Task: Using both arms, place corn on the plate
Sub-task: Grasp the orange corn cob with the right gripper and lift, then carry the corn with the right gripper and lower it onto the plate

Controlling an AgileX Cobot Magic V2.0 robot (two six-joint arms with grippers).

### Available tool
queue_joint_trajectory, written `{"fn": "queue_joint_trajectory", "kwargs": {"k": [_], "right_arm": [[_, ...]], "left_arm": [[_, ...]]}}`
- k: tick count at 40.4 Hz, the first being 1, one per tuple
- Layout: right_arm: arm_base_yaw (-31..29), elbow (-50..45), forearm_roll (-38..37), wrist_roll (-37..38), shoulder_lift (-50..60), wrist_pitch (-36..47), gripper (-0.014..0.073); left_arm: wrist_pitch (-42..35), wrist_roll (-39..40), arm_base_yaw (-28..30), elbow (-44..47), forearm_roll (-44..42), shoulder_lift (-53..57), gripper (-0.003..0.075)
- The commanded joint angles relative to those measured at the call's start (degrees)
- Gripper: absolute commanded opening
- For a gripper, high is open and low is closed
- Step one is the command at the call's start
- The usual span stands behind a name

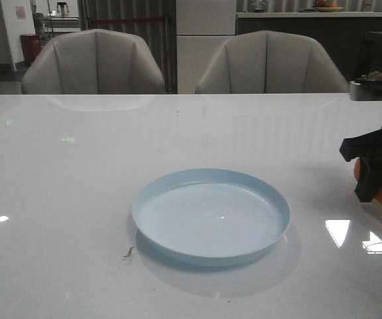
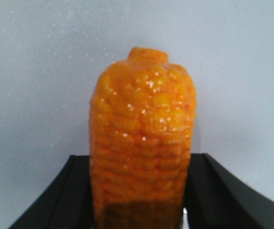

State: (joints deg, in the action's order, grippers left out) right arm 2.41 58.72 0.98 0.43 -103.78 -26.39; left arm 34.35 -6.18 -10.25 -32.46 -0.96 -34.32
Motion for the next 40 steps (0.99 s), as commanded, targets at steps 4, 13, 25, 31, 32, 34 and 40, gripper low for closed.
{"fn": "queue_joint_trajectory", "kwargs": {"k": [4, 13, 25, 31, 32, 34, 40], "right_arm": [[0.4, 6.4, -1.0, -2.7, 2.7, -1.7, 0.0309], [5.2, 17.1, -0.7, -6.8, 2.7, -9.8, 0.0309], [17.2, 23.5, -0.6, -8.1, 2.6, -12.1, 0.0309], [22.0, 23.4, -0.6, -8.5, 1.2, -14.5, 0.0309], [22.4, 23.4, -0.6, -8.5, 0.8, -14.8, 0.0309], [23.2, 23.4, -0.3, -8.5, -0.2, -15.6, 0.0309], [25.3, 23.4, 1.2, -8.5, -2.9, -16.9, 0.0309]], "left_arm": [[-4.1, 0.6, 0.0, -1.7, 0.1, 0.0, 0.0418], [-4.1, 0.6, 0.0, -1.7, 0.1, 0.0, 0.0418], [-4.1, 0.6, 0.0, -1.7, 0.1, 0.0, 0.0418], [-4.1, 0.6, 0.0, -1.7, 0.1, 0.0, 0.0418], [-4.1, 0.6, 0.0, -1.7, 0.1, 0.0, 0.0418], [-4.1, 0.6, 0.0, -1.7, 0.1, 0.0, 0.0418], [-4.1, 0.6, 0.0, -1.7, 0.1, 0.0, 0.0418]]}}
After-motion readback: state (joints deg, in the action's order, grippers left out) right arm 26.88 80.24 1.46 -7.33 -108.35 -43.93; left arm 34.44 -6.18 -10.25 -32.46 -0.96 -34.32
